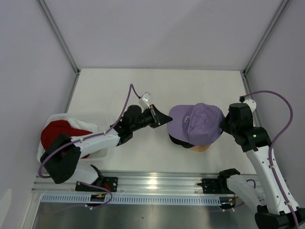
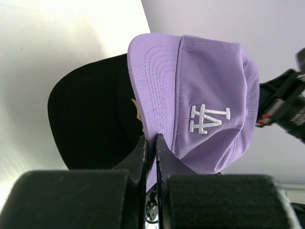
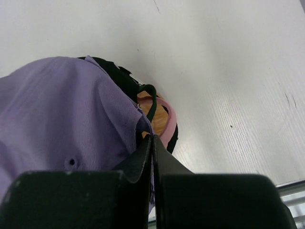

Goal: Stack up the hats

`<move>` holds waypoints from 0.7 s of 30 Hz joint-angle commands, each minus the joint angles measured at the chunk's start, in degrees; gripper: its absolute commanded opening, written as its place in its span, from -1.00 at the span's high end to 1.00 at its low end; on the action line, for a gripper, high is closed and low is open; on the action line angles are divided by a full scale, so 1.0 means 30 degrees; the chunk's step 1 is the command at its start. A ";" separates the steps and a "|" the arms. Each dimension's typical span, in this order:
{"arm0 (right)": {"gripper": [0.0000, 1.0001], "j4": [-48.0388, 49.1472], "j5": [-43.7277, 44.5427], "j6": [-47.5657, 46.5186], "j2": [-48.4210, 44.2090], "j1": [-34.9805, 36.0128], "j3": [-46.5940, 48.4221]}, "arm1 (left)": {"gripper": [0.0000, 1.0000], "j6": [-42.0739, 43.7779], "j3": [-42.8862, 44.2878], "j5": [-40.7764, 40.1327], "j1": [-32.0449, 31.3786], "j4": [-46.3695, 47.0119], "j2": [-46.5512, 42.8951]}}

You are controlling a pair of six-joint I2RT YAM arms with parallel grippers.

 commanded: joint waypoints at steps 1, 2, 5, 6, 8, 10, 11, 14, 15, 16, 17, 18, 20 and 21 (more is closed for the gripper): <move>1.00 -0.0806 -0.0204 -0.0222 -0.0262 -0.0111 0.1883 | 0.99 0.2221 0.0683 -0.0368 -0.0535 -0.3147 0.0145; 1.00 -0.1098 -0.0234 -0.0135 -0.0438 -0.0111 0.2001 | 0.99 0.2192 0.0684 -0.0368 -0.0564 -0.3236 0.0116; 1.00 -0.1568 -0.0380 0.0070 -0.0527 -0.0111 0.2061 | 0.99 0.2017 0.0685 -0.0368 -0.0565 -0.3412 -0.0060; 1.00 -0.1627 -0.0642 0.0042 -0.0527 -0.0111 0.2061 | 0.99 0.1900 0.0713 -0.0339 -0.0565 -0.3500 -0.0147; 1.00 -0.1803 -0.0848 0.0187 -0.0527 -0.0111 0.2323 | 0.99 0.1782 0.0946 -0.0309 -0.0565 -0.3909 -0.0469; 1.00 -0.1978 -0.0879 0.0217 -0.0586 -0.0111 0.2674 | 0.99 0.1490 0.0947 -0.0280 -0.0565 -0.4434 -0.0616; 1.00 -0.2095 -0.0937 0.0217 -0.0586 -0.0082 0.3198 | 0.99 0.1402 0.1035 -0.0193 -0.0565 -0.4554 -0.0791; 1.00 -0.2506 -0.0967 0.0130 -0.0498 -0.0111 0.4311 | 0.99 0.0816 0.1007 0.0071 -0.0565 -0.4614 -0.1259; 1.00 -0.2594 -0.0996 0.0043 -0.0498 -0.0082 0.4520 | 0.99 0.0496 0.0833 0.0100 -0.0565 -0.4614 -0.1406; 1.00 -0.2595 -0.0996 -0.0016 -0.0469 -0.0110 0.4696 | 0.99 0.0405 0.0831 0.0101 -0.0565 -0.4585 -0.1553; 1.00 -0.2595 -0.0967 -0.0046 -0.0469 -0.0111 0.4872 | 0.99 0.0289 0.0802 0.0130 -0.0565 -0.4613 -0.1699; 1.00 -0.2566 -0.0996 -0.0133 -0.0440 -0.0111 0.5134 | 0.99 0.0113 0.0628 0.0101 -0.0594 -0.4643 -0.1991; 1.00 -0.2477 -0.1113 -0.0280 -0.0235 -0.0111 0.5312 | 0.99 -0.0005 0.0363 -0.0132 -0.0565 -0.4701 -0.2402; 1.00 -0.2448 -0.1113 -0.0368 -0.0147 -0.0111 0.5371 | 0.99 -0.0006 0.0159 -0.0221 -0.0565 -0.4760 -0.2781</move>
